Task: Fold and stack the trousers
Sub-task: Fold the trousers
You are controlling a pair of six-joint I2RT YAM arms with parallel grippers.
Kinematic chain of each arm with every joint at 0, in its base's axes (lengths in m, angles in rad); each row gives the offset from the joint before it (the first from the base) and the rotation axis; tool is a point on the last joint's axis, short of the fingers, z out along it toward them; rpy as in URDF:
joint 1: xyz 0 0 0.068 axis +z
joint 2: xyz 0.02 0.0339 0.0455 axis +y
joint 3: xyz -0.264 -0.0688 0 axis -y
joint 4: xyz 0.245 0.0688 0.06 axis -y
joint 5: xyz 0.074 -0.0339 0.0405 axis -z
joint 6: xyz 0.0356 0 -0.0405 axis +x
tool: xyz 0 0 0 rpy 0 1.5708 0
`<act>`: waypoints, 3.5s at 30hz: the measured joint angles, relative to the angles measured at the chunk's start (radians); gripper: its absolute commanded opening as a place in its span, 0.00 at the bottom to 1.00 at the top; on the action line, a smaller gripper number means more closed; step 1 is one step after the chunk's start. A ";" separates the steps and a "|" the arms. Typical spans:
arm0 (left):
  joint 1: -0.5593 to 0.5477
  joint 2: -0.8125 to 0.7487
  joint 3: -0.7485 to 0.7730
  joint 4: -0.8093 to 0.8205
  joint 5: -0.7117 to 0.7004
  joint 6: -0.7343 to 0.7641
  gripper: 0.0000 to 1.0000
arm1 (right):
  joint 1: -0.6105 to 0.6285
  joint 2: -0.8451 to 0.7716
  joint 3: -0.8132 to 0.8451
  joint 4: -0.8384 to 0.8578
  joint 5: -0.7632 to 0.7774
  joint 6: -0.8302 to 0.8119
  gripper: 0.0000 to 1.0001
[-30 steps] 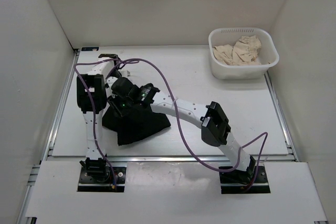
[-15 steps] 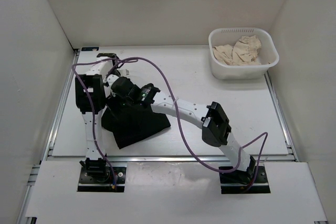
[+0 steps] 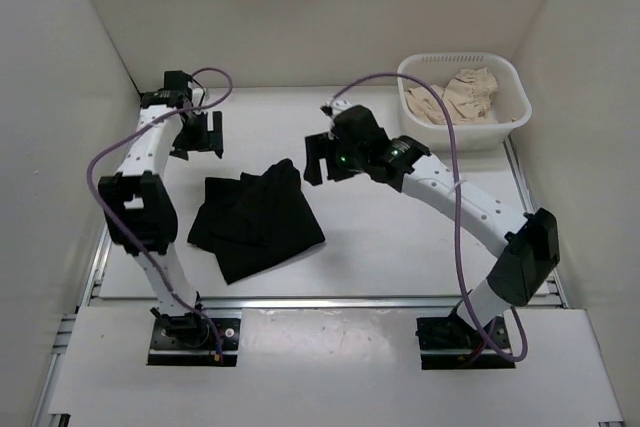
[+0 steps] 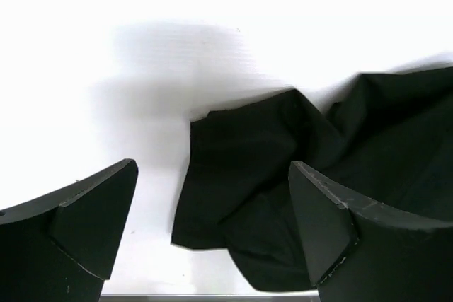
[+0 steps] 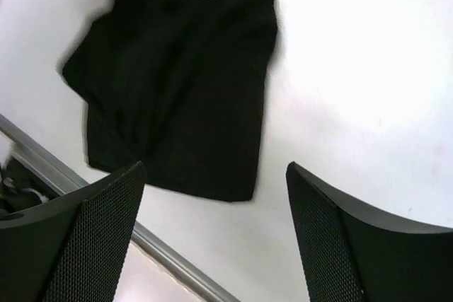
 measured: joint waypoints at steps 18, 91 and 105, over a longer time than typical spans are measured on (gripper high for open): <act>-0.576 -0.662 -0.954 0.219 -0.157 0.005 1.00 | -0.166 0.126 -0.452 0.412 -0.416 0.238 0.83; 0.247 -0.032 -0.386 0.067 -0.021 0.004 1.00 | -0.109 0.532 -0.113 0.304 -0.600 0.278 0.67; 0.249 -0.093 -0.170 0.175 -0.182 0.005 1.00 | -0.141 0.455 -0.150 0.167 -0.551 0.111 0.81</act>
